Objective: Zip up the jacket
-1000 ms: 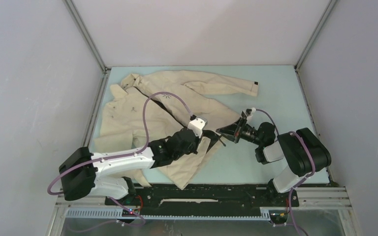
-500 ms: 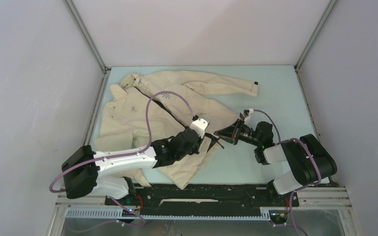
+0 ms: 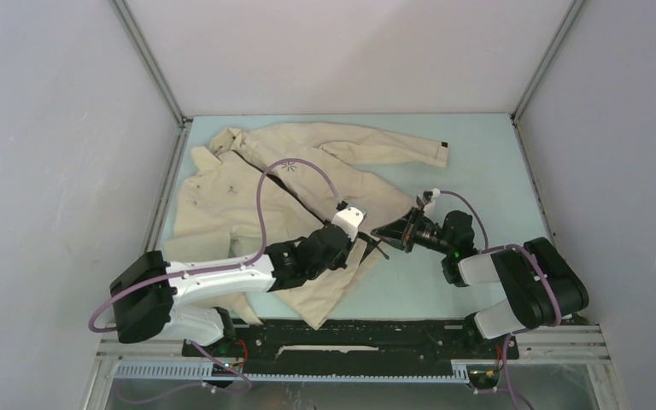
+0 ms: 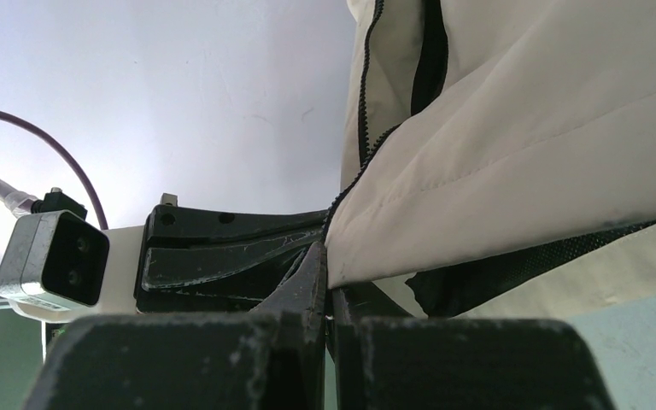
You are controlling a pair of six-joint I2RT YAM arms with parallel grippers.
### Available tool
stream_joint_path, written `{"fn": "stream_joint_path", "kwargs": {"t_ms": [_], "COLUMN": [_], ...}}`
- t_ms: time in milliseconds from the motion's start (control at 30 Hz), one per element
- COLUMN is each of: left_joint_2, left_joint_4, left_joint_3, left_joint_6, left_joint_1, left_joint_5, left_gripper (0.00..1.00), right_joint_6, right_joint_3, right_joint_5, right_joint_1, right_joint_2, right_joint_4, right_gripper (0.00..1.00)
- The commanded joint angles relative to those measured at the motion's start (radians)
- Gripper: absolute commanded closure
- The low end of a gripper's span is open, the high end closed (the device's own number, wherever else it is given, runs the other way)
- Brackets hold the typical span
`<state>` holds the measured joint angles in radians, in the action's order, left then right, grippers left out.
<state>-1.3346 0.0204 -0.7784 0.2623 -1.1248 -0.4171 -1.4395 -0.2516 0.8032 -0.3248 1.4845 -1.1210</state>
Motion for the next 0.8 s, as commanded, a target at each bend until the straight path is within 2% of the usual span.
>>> {"fn": "stream_joint_path", "kwargs": {"t_ms": [0,767], "left_joint_2": [-0.002,0.0], "left_joint_4": [-0.028,-0.027], "left_joint_3": [-0.068,-0.069], "left_joint_6": [-0.003,-0.001], "left_joint_1": [-0.013,-0.025], "left_joint_5": [-0.021,-0.042], "left_gripper": [1.0,1.0], "right_joint_6": [0.004,-0.003], "right_joint_3": [-0.032,-0.02], "right_joint_5": [-0.012,-0.008], "right_joint_1": [-0.009,0.007], "right_joint_2": [-0.013,-0.027], "right_joint_4": [-0.041,-0.052], "right_gripper": [1.0,1.0]}}
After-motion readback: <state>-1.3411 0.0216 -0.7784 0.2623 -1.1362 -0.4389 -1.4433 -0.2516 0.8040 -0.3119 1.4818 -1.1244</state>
